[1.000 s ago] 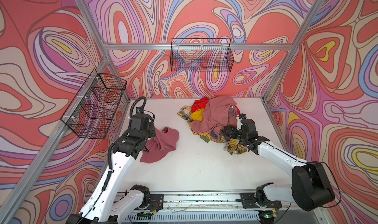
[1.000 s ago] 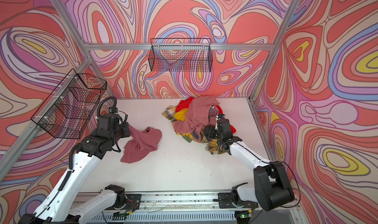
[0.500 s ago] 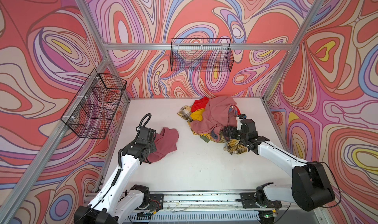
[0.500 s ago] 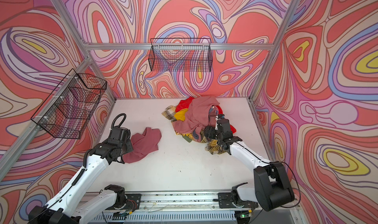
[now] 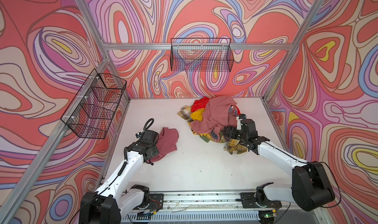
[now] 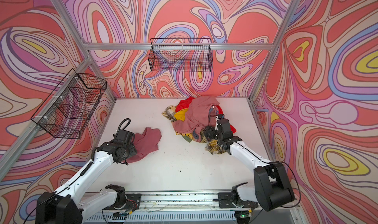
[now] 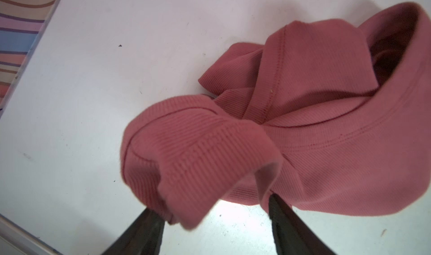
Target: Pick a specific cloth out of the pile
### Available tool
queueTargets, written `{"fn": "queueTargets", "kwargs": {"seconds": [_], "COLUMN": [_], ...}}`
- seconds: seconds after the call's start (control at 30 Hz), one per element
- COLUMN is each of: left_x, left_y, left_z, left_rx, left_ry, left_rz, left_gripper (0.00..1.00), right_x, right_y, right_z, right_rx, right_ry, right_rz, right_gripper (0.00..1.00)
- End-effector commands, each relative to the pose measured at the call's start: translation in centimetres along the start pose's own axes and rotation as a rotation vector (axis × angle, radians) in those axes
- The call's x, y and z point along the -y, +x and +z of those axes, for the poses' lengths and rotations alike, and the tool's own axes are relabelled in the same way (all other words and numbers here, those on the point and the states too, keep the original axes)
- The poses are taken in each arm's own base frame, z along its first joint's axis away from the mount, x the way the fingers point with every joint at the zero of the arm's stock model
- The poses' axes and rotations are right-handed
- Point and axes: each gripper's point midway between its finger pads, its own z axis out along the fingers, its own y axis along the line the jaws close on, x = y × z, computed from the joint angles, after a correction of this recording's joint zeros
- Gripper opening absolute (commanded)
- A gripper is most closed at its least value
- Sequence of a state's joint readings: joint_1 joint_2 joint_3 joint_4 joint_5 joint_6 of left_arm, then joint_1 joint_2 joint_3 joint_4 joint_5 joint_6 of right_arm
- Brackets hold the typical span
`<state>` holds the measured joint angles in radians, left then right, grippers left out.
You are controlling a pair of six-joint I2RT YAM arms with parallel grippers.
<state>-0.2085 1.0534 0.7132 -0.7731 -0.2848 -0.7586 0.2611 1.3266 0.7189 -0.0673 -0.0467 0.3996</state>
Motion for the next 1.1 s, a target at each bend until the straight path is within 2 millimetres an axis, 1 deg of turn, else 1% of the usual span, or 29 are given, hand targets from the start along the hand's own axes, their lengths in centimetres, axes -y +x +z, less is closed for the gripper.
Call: {"fn": "queueTargets", "kwargs": {"seconds": [0.0, 0.07, 0.1, 0.13, 0.27, 0.37, 0.47, 0.53, 0.67, 0.8, 0.9, 0.97, 1.07], "left_x": [-2.0, -2.7, -3.1, -3.4, -4.1, -3.5, -1.3, 0.3, 3.6, 6.8, 9.1, 10.6, 12.0], "left_y": [-0.7, -1.5, -1.9, -2.2, -2.8, -3.3, -3.6, -3.4, -2.9, -2.7, -2.0, -1.2, -0.1], "left_z": [-1.6, -2.7, -3.4, -4.0, -5.7, -6.5, -6.6, -6.1, -4.5, -3.5, -2.5, -1.4, 0.1], "left_rx": [0.063, 0.116, 0.145, 0.168, 0.219, 0.249, 0.250, 0.212, 0.128, 0.108, 0.078, 0.039, -0.016], "left_ry": [-0.047, -0.063, -0.077, -0.084, -0.086, -0.078, -0.050, -0.038, -0.019, -0.031, -0.038, -0.016, 0.018], "left_rz": [-0.087, -0.108, -0.116, -0.120, -0.128, -0.065, 0.073, 0.157, 0.305, 0.455, 0.556, 0.605, 0.657], "left_gripper": [0.77, 0.78, 0.87, 0.89, 0.94, 0.94, 0.95, 0.96, 0.98, 1.00, 1.00, 1.00, 1.00], "right_x": [0.5, 0.6, 0.6, 0.6, 0.8, 0.8, 0.9, 0.9, 0.9, 1.3, 1.6, 1.7, 1.8], "right_y": [-0.4, -0.5, -0.4, -0.5, -0.7, -0.8, -1.0, -1.2, -1.4, -1.5, -1.4, -1.4, -1.4], "right_z": [-0.2, -0.2, -0.2, -0.2, -0.4, -0.5, -0.7, -0.8, -1.4, -2.0, -2.3, -2.5, -2.7], "right_rx": [0.014, 0.017, 0.017, 0.019, 0.026, 0.028, 0.034, 0.038, 0.058, 0.073, 0.073, 0.077, 0.078], "right_ry": [0.023, 0.028, 0.031, 0.032, 0.042, 0.048, 0.055, 0.061, 0.060, 0.081, 0.094, 0.101, 0.109], "right_rz": [-0.016, -0.018, -0.019, -0.020, -0.024, -0.031, -0.041, -0.048, -0.058, -0.073, -0.083, -0.086, -0.091], "right_gripper": [0.88, 0.88, 0.88, 0.88, 0.88, 0.88, 0.88, 0.88, 0.88, 0.88, 0.89, 0.89, 0.89]}}
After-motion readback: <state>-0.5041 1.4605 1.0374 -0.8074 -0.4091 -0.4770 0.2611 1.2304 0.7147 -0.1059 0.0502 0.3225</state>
